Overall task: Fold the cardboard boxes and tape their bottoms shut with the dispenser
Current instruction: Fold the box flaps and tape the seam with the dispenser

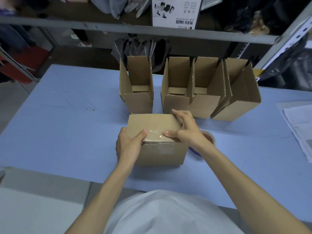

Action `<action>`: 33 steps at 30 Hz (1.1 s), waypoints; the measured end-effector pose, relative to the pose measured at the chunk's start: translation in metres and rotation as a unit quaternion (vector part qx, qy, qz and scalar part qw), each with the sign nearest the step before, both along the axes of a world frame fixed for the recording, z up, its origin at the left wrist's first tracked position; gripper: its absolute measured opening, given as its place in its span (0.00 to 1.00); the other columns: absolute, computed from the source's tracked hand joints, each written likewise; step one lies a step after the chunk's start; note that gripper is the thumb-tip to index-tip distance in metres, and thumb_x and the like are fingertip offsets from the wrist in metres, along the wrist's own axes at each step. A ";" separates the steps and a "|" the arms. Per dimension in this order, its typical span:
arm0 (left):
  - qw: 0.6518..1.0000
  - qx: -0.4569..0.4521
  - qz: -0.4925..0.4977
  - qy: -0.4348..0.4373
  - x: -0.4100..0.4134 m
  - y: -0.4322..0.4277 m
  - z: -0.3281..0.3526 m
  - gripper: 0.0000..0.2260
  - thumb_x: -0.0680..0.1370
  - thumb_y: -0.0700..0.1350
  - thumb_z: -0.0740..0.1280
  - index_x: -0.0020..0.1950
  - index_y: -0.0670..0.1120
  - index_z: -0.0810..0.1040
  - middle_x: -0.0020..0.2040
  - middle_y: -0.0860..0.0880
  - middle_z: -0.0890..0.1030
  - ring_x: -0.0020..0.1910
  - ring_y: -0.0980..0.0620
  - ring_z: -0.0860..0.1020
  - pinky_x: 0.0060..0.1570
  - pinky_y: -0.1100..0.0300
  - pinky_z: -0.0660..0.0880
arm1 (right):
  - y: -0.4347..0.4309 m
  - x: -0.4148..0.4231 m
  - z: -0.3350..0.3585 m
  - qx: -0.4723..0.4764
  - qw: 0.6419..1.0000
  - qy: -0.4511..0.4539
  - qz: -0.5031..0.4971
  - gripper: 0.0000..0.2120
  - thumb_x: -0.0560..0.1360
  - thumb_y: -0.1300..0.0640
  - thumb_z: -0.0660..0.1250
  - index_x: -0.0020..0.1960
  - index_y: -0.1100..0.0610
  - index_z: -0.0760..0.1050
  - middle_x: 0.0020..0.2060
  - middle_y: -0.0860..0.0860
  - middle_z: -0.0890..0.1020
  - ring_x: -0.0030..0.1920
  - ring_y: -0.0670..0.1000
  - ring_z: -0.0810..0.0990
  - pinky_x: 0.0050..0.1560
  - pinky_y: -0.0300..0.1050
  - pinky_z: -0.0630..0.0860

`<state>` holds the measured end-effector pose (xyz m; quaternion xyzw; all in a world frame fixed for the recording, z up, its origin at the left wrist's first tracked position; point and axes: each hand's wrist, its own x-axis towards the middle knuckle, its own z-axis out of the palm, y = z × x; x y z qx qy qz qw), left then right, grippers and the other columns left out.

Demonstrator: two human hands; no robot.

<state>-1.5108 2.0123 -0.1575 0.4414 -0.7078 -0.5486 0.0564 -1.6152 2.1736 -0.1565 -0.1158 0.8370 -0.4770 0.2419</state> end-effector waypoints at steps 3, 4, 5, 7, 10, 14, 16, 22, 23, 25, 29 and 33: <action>1.000 -0.017 -0.007 -0.005 -0.007 -0.001 0.002 0.18 0.65 0.61 0.72 0.47 0.51 0.74 0.46 0.53 0.82 0.49 0.45 0.80 0.54 0.46 0.76 | 0.002 0.002 0.000 0.009 1.000 0.013 -0.001 0.47 0.60 0.45 0.81 0.74 0.51 0.63 0.65 0.44 0.63 0.65 0.47 0.63 0.65 0.42 0.63; 1.000 -0.023 -0.011 -0.014 -0.009 -0.003 0.000 0.20 0.66 0.61 0.72 0.49 0.51 0.74 0.48 0.53 0.82 0.50 0.46 0.80 0.54 0.47 0.76 | 0.001 0.004 0.000 0.021 1.000 0.020 0.011 0.50 0.58 0.44 0.82 0.74 0.52 0.62 0.65 0.45 0.62 0.65 0.47 0.61 0.64 0.42 0.62; 0.999 -0.027 -0.017 -0.025 -0.011 -0.005 -0.003 0.21 0.67 0.61 0.72 0.52 0.50 0.72 0.51 0.52 0.81 0.51 0.46 0.79 0.55 0.47 0.75 | 0.000 0.004 0.000 0.028 0.999 0.022 0.019 0.51 0.58 0.46 0.82 0.74 0.53 0.61 0.67 0.46 0.61 0.65 0.48 0.60 0.63 0.41 0.61; 0.999 -0.044 -0.023 -0.018 -0.010 -0.005 -0.006 0.26 0.69 0.59 0.73 0.60 0.51 0.67 0.58 0.49 0.78 0.52 0.50 0.77 0.56 0.51 0.73 | -0.002 0.001 0.001 0.014 1.000 0.001 0.022 0.47 0.62 0.52 0.81 0.75 0.54 0.61 0.69 0.48 0.59 0.68 0.50 0.59 0.65 0.40 0.60; 0.961 -0.242 -0.098 0.097 -0.003 -0.003 -0.004 0.26 0.71 0.57 0.73 0.66 0.54 0.70 0.62 0.51 0.68 0.58 0.53 0.64 0.57 0.62 0.65 | -0.001 -0.006 0.004 -0.016 1.000 -0.014 0.007 0.39 0.66 0.56 0.79 0.73 0.53 0.66 0.70 0.48 0.60 0.70 0.52 0.59 0.66 0.41 0.60; 0.872 -0.353 -0.289 0.179 -0.004 -0.005 -0.002 0.09 0.72 0.50 0.73 0.50 0.51 0.83 0.49 0.55 0.79 0.51 0.50 0.76 0.47 0.53 0.75 | -0.001 0.002 0.005 0.009 0.970 0.240 0.025 0.21 0.68 0.50 0.77 0.60 0.48 0.80 0.68 0.48 0.70 0.71 0.52 0.60 0.68 0.46 0.58; 0.883 -0.347 -0.260 0.181 -0.006 -0.004 -0.004 0.05 0.72 0.47 0.75 0.47 0.50 0.84 0.45 0.55 0.80 0.46 0.50 0.77 0.42 0.51 0.75 | -0.003 0.010 0.000 -0.004 0.938 0.338 0.072 0.14 0.69 0.49 0.76 0.53 0.53 0.83 0.59 0.49 0.78 0.64 0.51 0.71 0.63 0.49 0.71; 0.837 -0.459 -0.236 0.183 -0.017 -0.002 -0.012 0.05 0.72 0.45 0.74 0.37 0.46 0.80 0.35 0.53 0.79 0.36 0.49 0.74 0.33 0.60 0.65 | -0.012 0.019 -0.014 0.004 0.889 0.450 0.083 0.06 0.71 0.56 0.75 0.43 0.59 0.83 0.41 0.50 0.84 0.43 0.54 0.82 0.33 0.48 0.78; 0.832 -0.466 -0.235 0.186 -0.019 -0.002 -0.012 0.06 0.72 0.44 0.74 0.37 0.46 0.79 0.35 0.53 0.78 0.36 0.50 0.73 0.33 0.61 0.64 | -0.013 0.017 -0.014 -0.005 0.901 0.428 0.074 0.05 0.71 0.58 0.75 0.43 0.59 0.83 0.41 0.50 0.84 0.43 0.54 0.82 0.34 0.49 0.78; 0.839 -0.455 -0.232 0.187 -0.024 -0.003 -0.011 0.05 0.71 0.42 0.73 0.37 0.47 0.79 0.35 0.55 0.79 0.36 0.52 0.72 0.32 0.62 0.62 | -0.011 0.014 -0.014 -0.026 0.925 0.374 0.064 0.04 0.71 0.62 0.73 0.45 0.59 0.84 0.43 0.49 0.84 0.46 0.53 0.82 0.39 0.52 0.79; 0.865 -0.397 -0.240 0.192 -0.028 -0.009 -0.010 0.03 0.70 0.43 0.75 0.40 0.48 0.82 0.38 0.56 0.80 0.39 0.52 0.75 0.34 0.58 0.71 | -0.005 0.005 -0.015 -0.014 0.926 0.367 0.083 0.14 0.71 0.68 0.71 0.53 0.56 0.84 0.50 0.48 0.84 0.55 0.50 0.81 0.52 0.53 0.78; 0.873 -0.341 -0.290 0.193 -0.028 -0.024 -0.012 0.08 0.70 0.49 0.75 0.47 0.49 0.83 0.44 0.54 0.80 0.45 0.51 0.77 0.43 0.58 0.73 | -0.001 0.000 -0.026 -0.014 0.895 0.427 0.130 0.17 0.72 0.56 0.74 0.59 0.59 0.80 0.57 0.53 0.82 0.59 0.53 0.79 0.61 0.51 0.74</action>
